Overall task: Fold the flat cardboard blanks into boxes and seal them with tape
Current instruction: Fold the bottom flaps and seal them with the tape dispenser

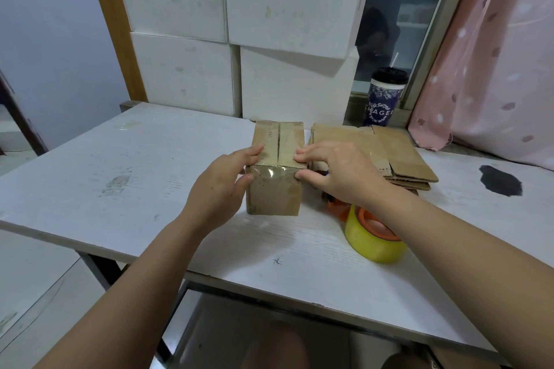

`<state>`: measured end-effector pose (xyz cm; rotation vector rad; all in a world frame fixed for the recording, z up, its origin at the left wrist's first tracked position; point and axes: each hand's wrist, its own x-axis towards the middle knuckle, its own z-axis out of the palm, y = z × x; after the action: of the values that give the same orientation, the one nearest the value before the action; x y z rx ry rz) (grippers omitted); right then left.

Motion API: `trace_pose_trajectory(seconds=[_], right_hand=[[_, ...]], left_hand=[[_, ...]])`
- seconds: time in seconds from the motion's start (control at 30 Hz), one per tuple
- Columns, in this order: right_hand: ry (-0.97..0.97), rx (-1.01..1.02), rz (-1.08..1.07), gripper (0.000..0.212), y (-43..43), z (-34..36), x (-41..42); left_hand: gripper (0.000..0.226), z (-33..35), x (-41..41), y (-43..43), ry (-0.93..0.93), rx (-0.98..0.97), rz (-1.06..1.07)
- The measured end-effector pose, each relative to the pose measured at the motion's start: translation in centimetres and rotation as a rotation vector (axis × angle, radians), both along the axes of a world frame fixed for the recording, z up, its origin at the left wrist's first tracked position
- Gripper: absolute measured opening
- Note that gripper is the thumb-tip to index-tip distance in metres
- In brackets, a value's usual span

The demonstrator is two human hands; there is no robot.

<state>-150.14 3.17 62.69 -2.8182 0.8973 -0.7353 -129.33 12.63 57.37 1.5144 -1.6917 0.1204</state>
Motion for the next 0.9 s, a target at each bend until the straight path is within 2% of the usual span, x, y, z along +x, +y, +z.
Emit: trace_pose_trajectory(seconds=[0.07,0.13,0.2,0.27,0.4,0.57,0.7,0.8,0.9], right_hand=[[-0.001,0.007,0.0,0.037,0.1,-0.1,0.0],[0.001,0.028,0.013,0.044,0.3,-0.1,-0.1],[-0.032,0.053,0.01,0.044,0.5,-0.1,-0.1],[-0.103,0.087,-0.001,0.033,0.6,0.0,0.2],[-0.145,0.098,-0.036,0.026,0.7,-0.2,0.6],[-0.102,0.08,-0.067,0.035,0.6,-0.6,1.0],[-0.056,0.059,-0.056,0.032,0.7,-0.7,1.0],[-0.044,0.034,-0.079,0.029,1.0,-1.1,1.1],[-0.088,0.007,-0.116,0.027,1.5,-1.6,1.3]], left_hand=[[0.034,0.1,-0.1,0.1,-0.071,-0.03,-0.009],[0.04,0.3,-0.4,0.3,-0.092,-0.001,-0.039],[0.048,0.9,-0.9,0.2,-0.026,0.059,-0.05],[0.049,1.5,-1.5,-0.2,0.077,0.061,-0.025],[0.013,1.7,-2.2,-1.0,0.097,-0.026,0.056],[0.015,1.1,-2.5,-1.2,0.178,-0.009,-0.042],[0.019,0.4,-2.9,-1.2,0.118,0.002,-0.007],[0.034,0.6,-2.1,-0.7,0.096,0.064,-0.104],[0.035,0.7,-1.5,-0.6,0.019,0.084,-0.132]])
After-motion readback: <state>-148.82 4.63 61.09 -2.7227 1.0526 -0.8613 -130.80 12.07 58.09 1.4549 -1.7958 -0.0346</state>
